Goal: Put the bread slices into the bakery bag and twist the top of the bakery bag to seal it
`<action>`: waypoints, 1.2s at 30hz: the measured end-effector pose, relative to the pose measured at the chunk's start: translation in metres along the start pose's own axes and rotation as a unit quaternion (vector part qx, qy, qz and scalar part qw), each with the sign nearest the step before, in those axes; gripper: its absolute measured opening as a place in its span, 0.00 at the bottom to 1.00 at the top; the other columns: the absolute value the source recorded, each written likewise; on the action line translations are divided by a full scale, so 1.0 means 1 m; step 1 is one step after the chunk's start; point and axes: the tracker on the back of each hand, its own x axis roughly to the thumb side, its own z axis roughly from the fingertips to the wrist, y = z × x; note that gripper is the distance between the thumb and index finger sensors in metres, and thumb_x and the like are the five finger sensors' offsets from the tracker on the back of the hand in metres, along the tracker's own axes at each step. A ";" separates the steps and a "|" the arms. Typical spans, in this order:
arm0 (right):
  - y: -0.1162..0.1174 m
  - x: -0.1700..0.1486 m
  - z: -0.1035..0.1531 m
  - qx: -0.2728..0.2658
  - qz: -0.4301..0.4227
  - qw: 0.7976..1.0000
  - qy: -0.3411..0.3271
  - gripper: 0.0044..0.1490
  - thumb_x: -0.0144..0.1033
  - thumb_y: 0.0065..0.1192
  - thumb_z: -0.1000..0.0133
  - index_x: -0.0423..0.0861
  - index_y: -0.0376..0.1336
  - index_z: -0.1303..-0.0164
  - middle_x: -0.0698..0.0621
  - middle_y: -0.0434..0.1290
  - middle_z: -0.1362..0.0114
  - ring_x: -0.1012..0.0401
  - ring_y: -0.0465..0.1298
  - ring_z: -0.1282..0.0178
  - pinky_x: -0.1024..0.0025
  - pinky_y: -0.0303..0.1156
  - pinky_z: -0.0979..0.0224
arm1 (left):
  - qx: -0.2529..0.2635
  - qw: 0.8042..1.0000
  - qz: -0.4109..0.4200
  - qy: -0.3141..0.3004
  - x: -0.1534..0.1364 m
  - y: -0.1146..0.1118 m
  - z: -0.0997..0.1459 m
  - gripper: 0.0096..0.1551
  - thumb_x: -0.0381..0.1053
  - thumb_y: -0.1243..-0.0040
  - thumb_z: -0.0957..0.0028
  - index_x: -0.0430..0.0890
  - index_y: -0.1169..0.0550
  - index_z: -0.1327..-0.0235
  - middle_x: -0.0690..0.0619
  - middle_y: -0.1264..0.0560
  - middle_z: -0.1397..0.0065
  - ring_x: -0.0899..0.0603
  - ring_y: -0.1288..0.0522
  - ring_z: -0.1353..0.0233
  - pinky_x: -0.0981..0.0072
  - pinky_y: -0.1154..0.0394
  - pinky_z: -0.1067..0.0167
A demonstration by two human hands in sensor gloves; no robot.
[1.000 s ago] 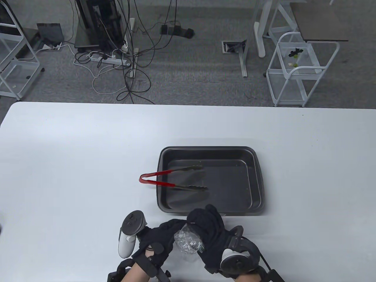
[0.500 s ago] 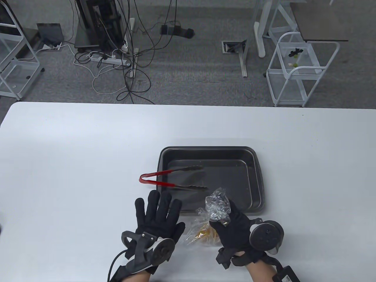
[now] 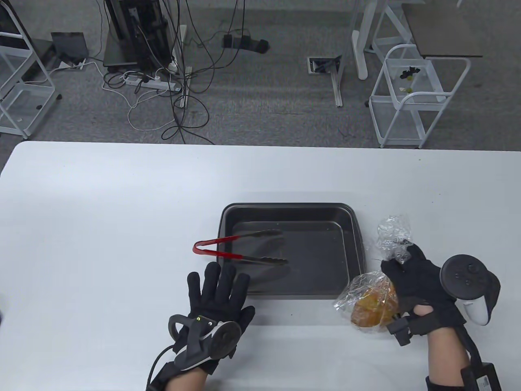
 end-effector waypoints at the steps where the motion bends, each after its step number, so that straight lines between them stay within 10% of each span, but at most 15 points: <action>1: -0.004 -0.009 -0.002 0.005 -0.003 1.000 0.012 0.32 0.30 0.67 0.50 0.20 0.67 0.47 0.26 0.63 0.27 0.36 0.79 0.41 0.29 0.61 0.30 | -0.004 1.000 0.000 0.000 0.001 -0.001 -0.001 0.45 0.71 0.50 0.42 0.57 0.49 0.16 0.46 0.57 0.10 0.30 0.60 0.12 0.26 0.68 0.22; 9: -0.010 -0.118 -0.038 0.050 -0.033 0.983 0.173 0.32 0.29 0.67 0.50 0.19 0.67 0.48 0.25 0.64 0.28 0.37 0.80 0.45 0.31 0.63 0.32 | -0.015 1.000 0.003 -0.006 0.003 -0.007 -0.002 0.45 0.71 0.51 0.42 0.57 0.49 0.16 0.46 0.57 0.10 0.30 0.60 0.12 0.26 0.67 0.23; 20: 0.011 -0.184 -0.067 0.077 0.008 0.953 0.292 0.33 0.32 0.67 0.45 0.20 0.65 0.42 0.25 0.59 0.24 0.34 0.74 0.38 0.30 0.57 0.27 | -0.038 0.999 0.009 0.000 0.003 -0.017 -0.008 0.46 0.72 0.51 0.43 0.56 0.50 0.16 0.45 0.57 0.11 0.29 0.60 0.12 0.26 0.67 0.23; 29: -0.013 -0.151 -0.056 -0.017 0.117 0.947 0.298 0.42 0.39 0.65 0.45 0.21 0.60 0.33 0.22 0.53 0.22 0.25 0.63 0.30 0.24 0.49 0.29 | -0.039 0.999 0.010 0.004 0.003 -0.016 -0.007 0.47 0.72 0.51 0.43 0.55 0.50 0.16 0.45 0.57 0.11 0.29 0.60 0.13 0.26 0.67 0.23; 36: -0.027 -0.048 -0.030 -0.068 0.161 0.974 0.147 0.45 0.41 0.64 0.44 0.26 0.56 0.25 0.22 0.50 0.19 0.21 0.52 0.25 0.23 0.44 0.30 | -0.035 0.999 0.038 0.014 -0.001 -0.011 -0.002 0.48 0.72 0.51 0.43 0.55 0.51 0.17 0.45 0.57 0.11 0.29 0.58 0.13 0.26 0.66 0.23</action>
